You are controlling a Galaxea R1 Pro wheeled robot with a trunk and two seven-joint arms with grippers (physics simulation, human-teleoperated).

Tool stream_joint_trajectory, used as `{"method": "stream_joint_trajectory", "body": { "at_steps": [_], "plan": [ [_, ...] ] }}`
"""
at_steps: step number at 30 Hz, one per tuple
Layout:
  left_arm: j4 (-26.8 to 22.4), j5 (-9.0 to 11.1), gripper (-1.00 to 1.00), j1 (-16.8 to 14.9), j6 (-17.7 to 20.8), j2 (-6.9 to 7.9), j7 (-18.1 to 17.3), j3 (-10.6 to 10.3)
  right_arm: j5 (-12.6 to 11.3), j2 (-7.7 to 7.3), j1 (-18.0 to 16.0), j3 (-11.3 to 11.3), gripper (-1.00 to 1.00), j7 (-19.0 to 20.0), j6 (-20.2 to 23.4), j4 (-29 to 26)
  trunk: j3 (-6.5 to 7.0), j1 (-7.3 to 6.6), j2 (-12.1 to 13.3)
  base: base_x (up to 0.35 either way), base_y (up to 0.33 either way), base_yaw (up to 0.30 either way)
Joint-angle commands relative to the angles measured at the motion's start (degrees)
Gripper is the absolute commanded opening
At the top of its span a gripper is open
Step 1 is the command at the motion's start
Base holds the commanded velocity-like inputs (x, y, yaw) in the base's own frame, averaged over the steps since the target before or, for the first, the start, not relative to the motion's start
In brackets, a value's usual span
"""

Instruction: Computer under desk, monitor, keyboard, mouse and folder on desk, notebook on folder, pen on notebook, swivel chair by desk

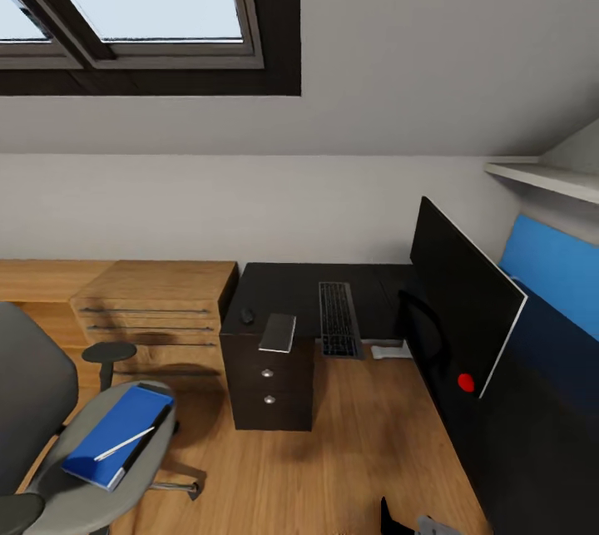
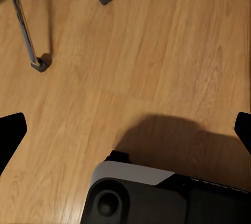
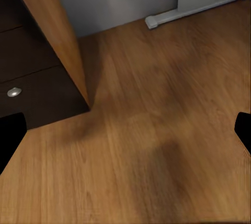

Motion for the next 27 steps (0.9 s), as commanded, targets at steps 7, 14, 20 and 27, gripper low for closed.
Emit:
{"method": "stream_joint_trajectory", "body": {
  "at_steps": [7, 14, 20, 27],
  "plan": [
    [0.00, 0.54, 1.00, -0.05, -0.26, 0.05, 0.44, -0.48, -0.15, 0.03, -0.07, -0.22, 1.00, 0.22, -0.17, 0.06, -0.13, 0.03, -0.12, 0.000, 0.000, -0.213],
    [0.00, 0.53, 1.00, -0.05, -0.26, 0.05, 0.46, -0.49, -0.15, 0.03, -0.07, -0.30, 1.00, 0.22, -0.13, 0.06, -0.13, 0.03, -0.12, 0.000, 0.000, -0.035],
    [0.00, 0.53, 1.00, -0.05, -0.26, 0.05, 0.47, -0.49, -0.15, 0.03, -0.07, -0.26, 1.00, 0.22, 0.14, 0.07, -0.13, 0.03, -0.12, 0.000, 0.000, -0.002],
    [0.00, 0.53, 1.00, -0.05, -0.26, 0.05, 0.45, -0.49, -0.19, 0.03, -0.07, -0.11, 1.00, 0.17, 0.08, 0.06, -0.13, 0.03, -0.12, 0.000, 0.000, 0.000]
  ]
}}
